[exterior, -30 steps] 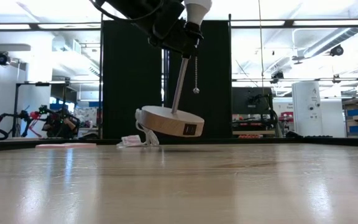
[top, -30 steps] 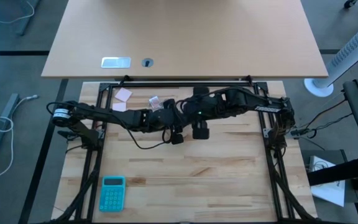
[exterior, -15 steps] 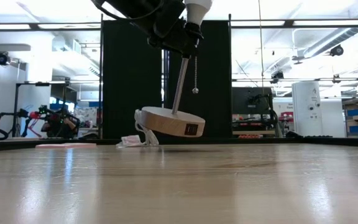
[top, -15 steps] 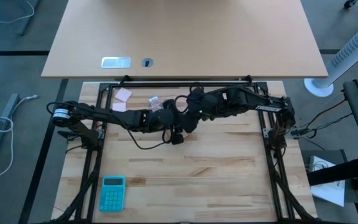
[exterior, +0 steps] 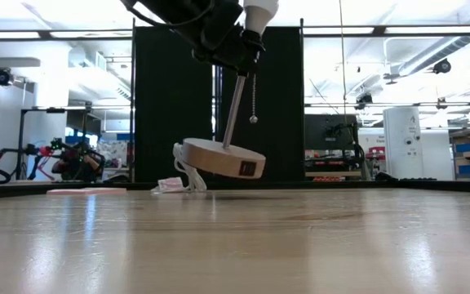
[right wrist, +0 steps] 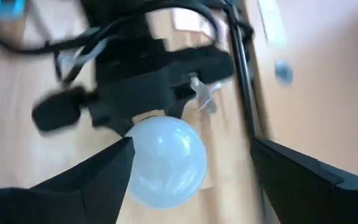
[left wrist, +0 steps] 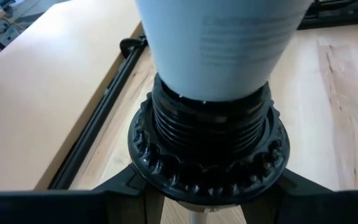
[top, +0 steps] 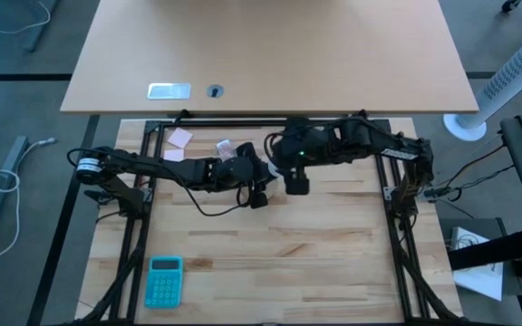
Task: Screw lightbulb
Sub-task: Insert the lightbulb into the lamp
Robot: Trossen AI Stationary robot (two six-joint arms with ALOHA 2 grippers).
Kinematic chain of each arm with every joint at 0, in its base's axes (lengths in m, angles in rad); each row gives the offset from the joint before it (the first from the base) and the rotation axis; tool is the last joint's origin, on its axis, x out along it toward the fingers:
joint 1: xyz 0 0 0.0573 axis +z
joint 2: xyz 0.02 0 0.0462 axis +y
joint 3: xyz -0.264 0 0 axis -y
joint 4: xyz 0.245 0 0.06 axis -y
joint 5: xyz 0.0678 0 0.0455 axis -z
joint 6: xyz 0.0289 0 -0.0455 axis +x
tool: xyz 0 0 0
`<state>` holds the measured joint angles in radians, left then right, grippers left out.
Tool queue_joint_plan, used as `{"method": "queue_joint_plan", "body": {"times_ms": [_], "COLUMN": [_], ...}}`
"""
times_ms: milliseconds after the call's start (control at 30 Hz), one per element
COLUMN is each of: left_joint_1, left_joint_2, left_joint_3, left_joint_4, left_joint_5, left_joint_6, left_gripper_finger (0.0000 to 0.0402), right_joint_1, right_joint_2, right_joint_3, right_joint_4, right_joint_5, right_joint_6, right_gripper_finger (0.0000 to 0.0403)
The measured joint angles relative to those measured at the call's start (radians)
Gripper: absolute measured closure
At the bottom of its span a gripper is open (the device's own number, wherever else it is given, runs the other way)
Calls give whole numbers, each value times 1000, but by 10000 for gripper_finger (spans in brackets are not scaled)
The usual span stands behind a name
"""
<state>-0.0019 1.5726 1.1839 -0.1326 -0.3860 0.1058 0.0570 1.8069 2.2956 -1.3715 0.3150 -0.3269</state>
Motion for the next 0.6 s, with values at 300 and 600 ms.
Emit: {"method": "queue_joint_plan", "body": {"times_ms": [300, 600], "left_joint_1": [0, -1], "left_joint_2": [0, 1], "left_joint_3": [0, 0], "left_joint_4": [0, -2], "left_joint_5": [2, 2], "left_joint_6": [8, 8], "left_gripper_finger": [256, 256], "right_joint_1": [6, -5], "right_joint_2": [4, 4], "right_joint_3": [-13, -42], "right_joint_4": [-12, -44], "right_joint_5": [-65, -62], "right_joint_6": [-333, -305], "right_gripper_finger": [117, 120]}}
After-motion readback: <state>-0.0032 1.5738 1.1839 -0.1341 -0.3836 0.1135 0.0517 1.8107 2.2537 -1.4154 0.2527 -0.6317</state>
